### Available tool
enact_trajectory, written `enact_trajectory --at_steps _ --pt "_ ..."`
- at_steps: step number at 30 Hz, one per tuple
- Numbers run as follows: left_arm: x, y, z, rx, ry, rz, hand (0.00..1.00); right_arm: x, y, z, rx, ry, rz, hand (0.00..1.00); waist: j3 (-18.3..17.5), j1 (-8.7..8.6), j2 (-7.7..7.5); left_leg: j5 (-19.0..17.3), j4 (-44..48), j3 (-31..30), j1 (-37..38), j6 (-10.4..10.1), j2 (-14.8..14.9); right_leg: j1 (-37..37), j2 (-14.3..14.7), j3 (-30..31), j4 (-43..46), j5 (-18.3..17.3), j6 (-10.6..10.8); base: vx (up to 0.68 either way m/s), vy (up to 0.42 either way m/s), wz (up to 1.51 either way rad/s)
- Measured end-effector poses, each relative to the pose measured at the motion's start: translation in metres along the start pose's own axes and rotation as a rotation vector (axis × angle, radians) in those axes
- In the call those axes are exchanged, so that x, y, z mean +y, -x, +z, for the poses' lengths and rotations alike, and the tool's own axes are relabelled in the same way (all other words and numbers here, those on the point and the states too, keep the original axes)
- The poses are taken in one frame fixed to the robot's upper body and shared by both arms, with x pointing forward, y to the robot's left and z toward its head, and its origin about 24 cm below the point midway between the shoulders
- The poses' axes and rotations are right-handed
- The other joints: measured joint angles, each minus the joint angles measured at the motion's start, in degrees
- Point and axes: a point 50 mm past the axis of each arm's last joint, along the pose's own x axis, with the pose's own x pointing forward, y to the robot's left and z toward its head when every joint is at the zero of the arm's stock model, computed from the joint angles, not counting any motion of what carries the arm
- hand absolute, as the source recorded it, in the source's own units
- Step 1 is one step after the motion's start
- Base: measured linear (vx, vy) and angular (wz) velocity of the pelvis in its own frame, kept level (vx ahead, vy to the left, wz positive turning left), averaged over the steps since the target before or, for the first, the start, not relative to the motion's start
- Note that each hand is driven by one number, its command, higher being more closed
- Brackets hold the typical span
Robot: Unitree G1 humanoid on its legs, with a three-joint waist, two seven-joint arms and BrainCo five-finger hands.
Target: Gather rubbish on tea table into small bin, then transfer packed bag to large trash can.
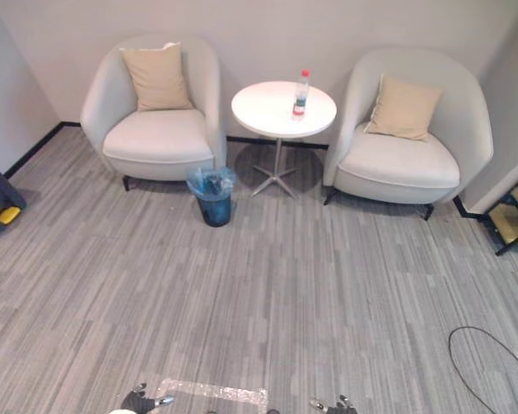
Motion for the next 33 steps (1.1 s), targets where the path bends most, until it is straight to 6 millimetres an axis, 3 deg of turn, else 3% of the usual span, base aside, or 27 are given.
enact_trajectory --at_steps 3,4,5,6,8,9,11,12,14,15,16,17,18,19,20,21,22,24,25,27,29,30,31,32,33 --pt "0.0 0.0 0.001 -0.001 0.0 0.001 0.0 0.0 0.0 0.0 -0.001 -0.002 0.0 0.0 0.2 -0.11 -0.06 -0.1 0.2 0.2 -0.1 -0.2 0.3 -0.1 0.1 0.0 0.2 0.0 0.0 0.0 0.0 0.0" --pt "0.003 -0.001 0.003 -0.007 -0.001 0.005 0.0 0.001 0.0 0.0 -0.001 -0.007 0.002 0.0 0.4 -0.15 -0.45 -1.8 3.5 0.6 -1.8 -1.4 0.6 -0.4 0.2 0.1 0.8 -0.3 -0.4 -0.01 -0.028 -0.1" --pt "0.005 -0.002 0.007 -0.016 0.018 0.015 0.0 -0.001 0.0 0.002 -0.006 -0.008 0.0 0.0 1.1 -0.05 -0.03 -4.5 9.1 1.5 -4.4 -3.6 1.6 -1.3 0.7 -0.2 2.8 -1.8 -1.3 0.0 -0.072 -0.26" --pt "0.009 -0.002 0.007 -0.015 0.051 0.029 0.0 0.001 0.0 0.002 -0.01 -0.018 0.007 0.0 1.6 0.24 -0.81 -6.7 16.6 3.1 -7.1 -5.5 2.9 -1.9 0.6 -0.4 5.7 -3.7 -2.4 -0.02 -0.103 -0.28" --pt "0.019 -0.002 0.009 -0.03 0.11 0.064 0.0 0.007 0.0 0.001 -0.009 -0.057 0.019 0.0 3.7 0.22 -2.11 -6.7 36.1 5.6 -15.1 -5.8 5.0 -1.8 -0.1 0.8 9.3 -7.0 -4.3 -0.05 -0.11 -0.23" --pt "0.017 -0.002 0.011 -0.04 0.117 0.062 0.0 0.005 0.001 -0.004 0.003 -0.055 0.016 0.0 3.6 0.47 -2.17 -7.9 40.9 5.6 -18.3 -4.1 5.6 -1.7 -0.3 1.5 10.3 -8.0 -4.7 0.01 -0.115 -0.27" --pt "0.014 -0.002 0.012 -0.042 0.129 0.055 0.0 0.001 0.002 -0.003 -0.001 -0.055 0.006 0.0 3.5 0.69 -1.41 -8.9 38.3 6.3 -20.9 -2.5 5.3 -1.2 -0.4 2.4 9.9 -8.3 -5.1 0.09 -0.064 -0.33" --pt "0.01 -0.001 0.011 -0.037 0.146 0.046 0.0 -0.002 0.001 0.001 -0.015 -0.051 0.001 0.0 3.6 0.7 -0.38 -8.1 31.1 6.1 -21.8 -2.1 4.3 -1.2 -0.6 3.4 9.0 -8.3 -5.1 0.15 0.023 -0.38" --pt "0.002 0.0 0.01 -0.026 0.164 0.028 0.0 -0.008 0.0 0.006 -0.032 -0.043 -0.011 0.0 3.5 0.76 1.55 -3.4 16.6 4.2 -21.7 -3.6 2.4 -1.3 -0.5 5.2 7.5 -8.3 -5.1 0.26 0.094 -0.44" --pt "-0.006 0.001 0.01 -0.021 0.174 0.012 0.0 -0.014 0.0 0.01 -0.042 -0.036 -0.026 0.0 3.1 0.94 3.35 -0.6 10.9 1.8 -22.0 -4.2 1.8 -1.5 0.1 6.3 6.9 -8.6 -4.6 0.29 0.136 -0.47" --pt "-0.008 0.001 0.008 -0.014 0.176 0.008 0.0 -0.016 -0.001 0.011 -0.044 -0.033 -0.028 0.0 3.1 0.95 3.75 0.2 11.0 0.9 -22.2 -2.2 1.7 -1.3 0.1 6.8 7.4 -9.4 -4.0 0.36 0.181 -0.57" --pt "-0.007 0.001 0.004 0.002 0.173 0.01 0.0 -0.014 0.0 0.01 -0.04 -0.034 -0.025 0.0 2.7 0.94 3.37 2.2 12.0 0.7 -21.7 1.1 1.2 -1.3 -0.4 8.1 9.4 -11.7 -3.6 0.33 0.156 -0.39" --pt "-0.006 0.001 0.003 0.003 0.172 0.012 0.0 -0.013 0.0 0.01 -0.039 -0.036 -0.023 0.0 2.6 0.91 3.09 2.5 12.3 0.7 -21.7 1.5 0.9 -1.4 -0.6 8.4 9.9 -12.3 -3.5 0.46 0.168 -0.51" --pt "0.0 0.002 -0.003 0.015 0.163 0.026 0.0 -0.01 0.001 0.004 -0.024 -0.041 -0.016 0.0 1.0 0.93 1.47 2.3 13.0 1.9 -20.8 1.8 -0.9 -2.1 -2.8 9.5 14.0 -15.1 -2.9 0.41 0.105 -0.61" --pt "0.002 0.003 -0.007 0.025 0.159 0.032 0.0 -0.01 0.002 0.0 -0.014 -0.038 -0.016 0.0 0.3 1.27 0.6 2.3 11.9 3.3 -18.8 1.8 -1.7 -4.9 -3.4 10.5 22.7 -16.5 -0.5 0.58 0.137 -0.82" --pt "0.003 0.002 -0.006 0.025 0.145 0.031 0.0 -0.008 0.001 0.005 -0.028 -0.039 -0.004 0.0 0.4 0.74 0.42 1.1 10.3 4.3 -14.9 2.2 -2.3 -11.3 -3.9 10.6 39.5 -14.6 5.2 0.47 0.11 -0.56" --pt "0.005 0.002 -0.007 0.026 0.117 0.028 0.0 -0.004 0.0 0.007 -0.032 -0.045 0.004 0.0 0.7 0.1 0.12 0.4 9.8 4.3 -11.8 2.9 -2.6 -14.4 -4.5 10.0 48.5 -12.4 7.5 0.55 0.143 -0.2" --pt "0.004 0.0 -0.002 0.013 0.08 0.016 0.0 -0.005 0.001 0.005 -0.031 -0.044 0.002 0.0 1.0 -0.36 0.44 -1.3 8.5 3.9 -6.1 3.9 -2.6 -17.4 -7.1 4.1 57.0 -14.8 3.5 0.52 0.101 0.08" --pt "0.002 -0.001 0.003 0.001 0.073 0.008 0.0 -0.007 0.0 0.007 -0.034 -0.038 0.001 0.0 1.3 -0.47 0.88 -1.8 6.9 3.4 -3.1 3.8 -2.1 -18.4 -8.0 0.9 56.2 -16.2 2.1 0.45 0.044 0.1" --pt "0.001 -0.003 0.013 -0.025 0.075 0.004 0.0 -0.005 -0.001 0.012 -0.048 -0.036 0.007 0.0 1.4 -0.64 1.17 -1.8 5.6 2.8 0.0 3.8 -0.7 -20.6 -8.0 -2.8 48.9 -17.5 1.9 0.36 -0.019 0.22" --pt "-0.002 -0.004 0.02 -0.044 0.083 -0.004 0.0 -0.004 -0.001 0.015 -0.058 -0.036 0.012 0.0 1.7 -0.9 1.59 -1.9 5.5 2.3 1.7 3.8 0.9 -22.1 -6.8 -3.1 37.7 -15.3 2.0 0.38 -0.092 0.27" --pt "-0.004 -0.004 0.022 -0.05 0.086 -0.008 0.0 -0.003 -0.002 0.016 -0.062 -0.037 0.014 0.0 1.8 -1.02 1.61 -2.1 5.5 1.7 2.3 3.5 1.6 -22.7 -6.3 -2.3 31.7 -12.3 2.2 0.45 -0.176 0.38" --pt "-0.007 -0.004 0.026 -0.061 0.092 -0.018 0.0 -0.003 -0.002 0.016 -0.062 -0.037 0.016 0.0 1.6 -1.08 1.23 -3.0 5.5 1.0 2.9 2.1 1.8 -23.1 -5.7 -0.2 23.5 -6.2 2.3 0.44 -0.221 0.42" --pt "-0.009 -0.004 0.028 -0.07 0.096 -0.022 0.0 0.0 -0.001 0.014 -0.055 -0.042 0.022 0.0 1.8 -1.13 0.03 -4.9 5.6 0.1 3.6 0.4 1.2 -23.4 -5.9 2.2 19.2 1.0 2.4 0.46 -0.294 0.59" --pt "-0.008 -0.004 0.029 -0.071 0.1 -0.019 0.0 0.006 0.0 0.008 -0.041 -0.06 0.034 0.0 2.2 -1.6 -2.36 -8.1 5.7 -1.6 5.6 -1.6 0.0 -23.5 -6.7 3.2 20.7 3.3 1.4 0.38 -0.285 0.41"
